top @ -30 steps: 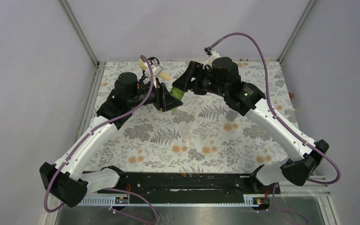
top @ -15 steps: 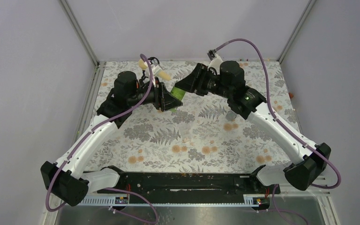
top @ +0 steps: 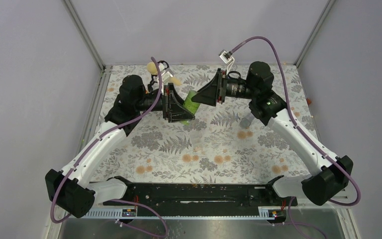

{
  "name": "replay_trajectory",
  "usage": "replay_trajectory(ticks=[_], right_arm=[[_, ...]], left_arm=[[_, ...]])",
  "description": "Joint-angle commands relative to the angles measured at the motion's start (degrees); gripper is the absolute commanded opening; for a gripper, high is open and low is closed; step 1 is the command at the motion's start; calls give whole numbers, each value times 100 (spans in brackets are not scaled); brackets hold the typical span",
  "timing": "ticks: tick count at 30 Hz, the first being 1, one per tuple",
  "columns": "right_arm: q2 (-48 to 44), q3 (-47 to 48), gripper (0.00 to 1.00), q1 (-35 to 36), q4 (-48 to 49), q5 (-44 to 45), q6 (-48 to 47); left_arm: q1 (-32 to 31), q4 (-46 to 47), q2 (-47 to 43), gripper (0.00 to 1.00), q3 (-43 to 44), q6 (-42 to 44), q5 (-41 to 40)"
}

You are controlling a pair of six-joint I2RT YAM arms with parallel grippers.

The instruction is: Sort the pills into containers

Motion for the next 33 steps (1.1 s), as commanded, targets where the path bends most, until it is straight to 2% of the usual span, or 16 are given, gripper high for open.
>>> replay_trajectory(ticks=[1,3,7,8,11,16,18,23,26,29,33], right_arm=[[-214,390,84,69,-984,1246,-395],[-343,318,95,114,-1252,2062,-201],[-493,212,97,461,-1658,3481,279],[-513,209,97,590,-1814,3942,395],[-603,-21,95,927,-1485,4653,785],[-513,-182,86,1109,-933,4800,1089],[-436,-156,86,1118,-646,4732,1098],[-187,192,90,1148,-722,4694,1034],[-50,431,88,1164,-828,4550,880],[-25,490,79,1230,-966,4511,693],[-68,441,54,1243,-924,4250,528]], left_arm=[[-83,399,-77,0,123,466,107],[-87,43,-132,0,163,893,-678],[-85,26,-307,0,-3,1147,-1805],[-89,57,-338,0,-38,1169,-1934],[-87,96,-363,0,-101,1181,-2069],[-88,118,-352,0,-130,1100,-2120],[-90,138,-350,0,-147,1070,-2113],[-89,144,-341,0,-149,1013,-2079],[-88,115,-289,0,-121,970,-2018],[-91,94,-254,0,-102,960,-1981],[-90,30,-226,0,-48,975,-1939]])
